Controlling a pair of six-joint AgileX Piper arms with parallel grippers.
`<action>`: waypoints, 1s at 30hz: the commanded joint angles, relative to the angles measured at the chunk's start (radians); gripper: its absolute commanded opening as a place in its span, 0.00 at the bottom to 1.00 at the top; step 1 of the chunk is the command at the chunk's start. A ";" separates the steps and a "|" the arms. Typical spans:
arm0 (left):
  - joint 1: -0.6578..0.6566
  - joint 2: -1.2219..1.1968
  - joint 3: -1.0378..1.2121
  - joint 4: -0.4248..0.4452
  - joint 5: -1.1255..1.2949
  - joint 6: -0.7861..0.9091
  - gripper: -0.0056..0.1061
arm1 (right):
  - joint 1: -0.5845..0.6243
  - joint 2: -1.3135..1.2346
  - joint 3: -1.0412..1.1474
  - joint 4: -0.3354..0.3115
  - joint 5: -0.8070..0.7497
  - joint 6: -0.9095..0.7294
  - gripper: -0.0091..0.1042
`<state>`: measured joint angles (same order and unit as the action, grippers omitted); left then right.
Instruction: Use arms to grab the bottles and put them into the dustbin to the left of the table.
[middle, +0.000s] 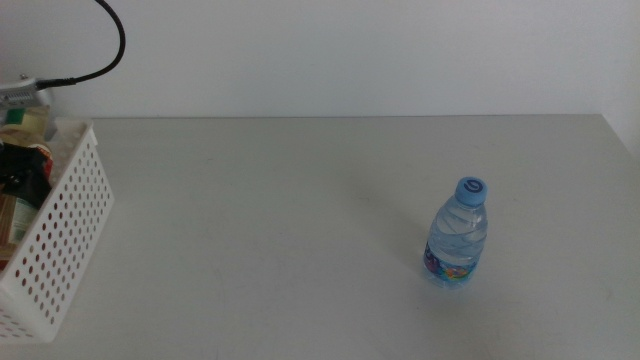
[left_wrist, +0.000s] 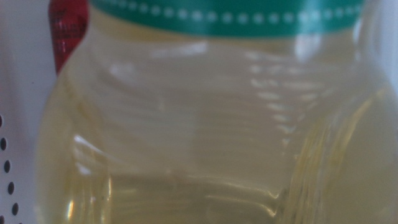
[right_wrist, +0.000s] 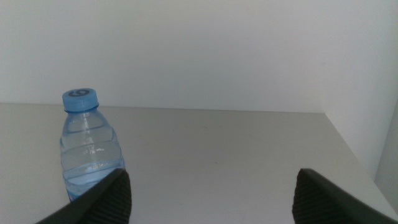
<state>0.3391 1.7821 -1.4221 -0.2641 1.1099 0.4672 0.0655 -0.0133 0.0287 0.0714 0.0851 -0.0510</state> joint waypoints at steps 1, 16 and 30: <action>0.000 -0.056 -0.034 -0.036 -0.027 0.007 0.23 | -0.006 -0.021 -0.009 -0.006 -0.076 -0.009 0.67; -0.002 -0.108 -0.037 -0.036 -0.002 0.029 0.89 | -0.006 -0.021 -0.009 -0.006 -0.076 -0.009 0.67; -0.038 -0.457 -0.035 -0.193 -0.063 0.041 0.85 | -0.006 -0.021 -0.009 -0.006 -0.076 -0.009 0.67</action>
<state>0.3170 1.3915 -1.4273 -0.3986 1.0703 0.4954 0.0655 -0.0133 0.0287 0.0714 0.0851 -0.0510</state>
